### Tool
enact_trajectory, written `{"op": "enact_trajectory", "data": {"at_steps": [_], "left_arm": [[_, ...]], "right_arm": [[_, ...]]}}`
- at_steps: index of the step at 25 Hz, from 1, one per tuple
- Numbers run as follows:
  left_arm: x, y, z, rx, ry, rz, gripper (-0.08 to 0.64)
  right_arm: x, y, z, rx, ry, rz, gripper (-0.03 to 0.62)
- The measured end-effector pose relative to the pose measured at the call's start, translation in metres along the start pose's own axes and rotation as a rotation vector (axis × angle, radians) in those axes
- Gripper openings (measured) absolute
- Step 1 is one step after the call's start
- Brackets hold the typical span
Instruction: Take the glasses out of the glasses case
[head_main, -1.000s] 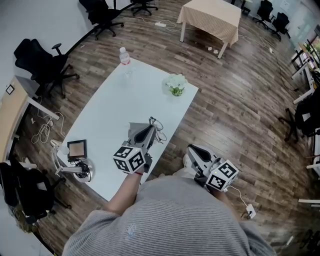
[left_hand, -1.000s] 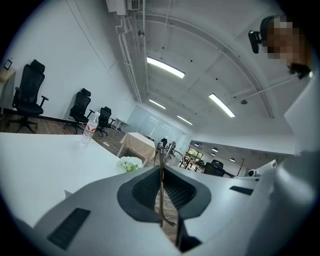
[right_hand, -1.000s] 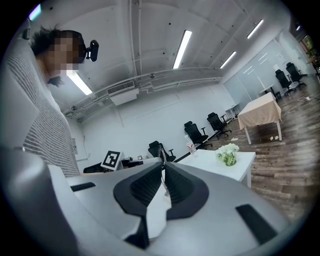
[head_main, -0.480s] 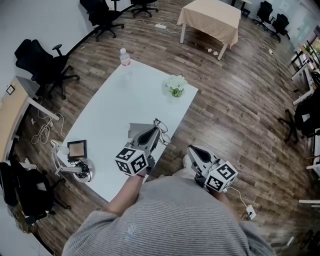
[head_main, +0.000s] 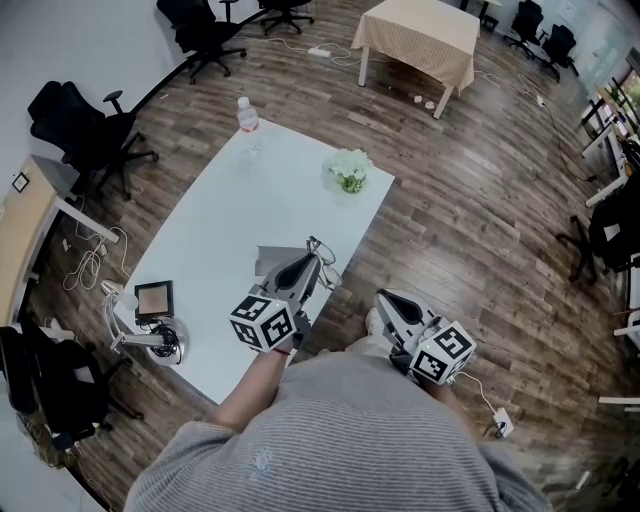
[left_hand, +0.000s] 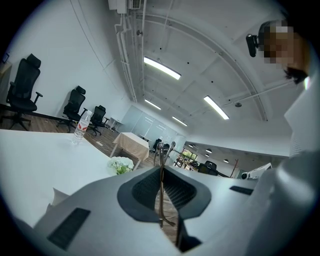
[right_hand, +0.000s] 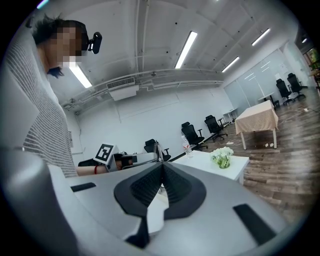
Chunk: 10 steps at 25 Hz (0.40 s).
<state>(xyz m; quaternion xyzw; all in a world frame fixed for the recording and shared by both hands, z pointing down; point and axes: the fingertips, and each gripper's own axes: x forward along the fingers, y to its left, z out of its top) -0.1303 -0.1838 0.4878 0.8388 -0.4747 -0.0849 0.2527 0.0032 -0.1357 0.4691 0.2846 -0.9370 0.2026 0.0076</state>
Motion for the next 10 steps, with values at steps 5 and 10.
{"op": "enact_trajectory", "data": {"at_steps": [5, 10], "left_arm": [[0.002, -0.017, 0.007, -0.004, -0.015, -0.041, 0.029], [0.004, -0.031, 0.012, -0.005, -0.027, -0.083, 0.029]], "right_arm": [[-0.002, -0.001, 0.002, 0.004, 0.003, -0.006, 0.014], [0.0, -0.002, 0.002, 0.002, 0.004, -0.014, 0.014]]}}
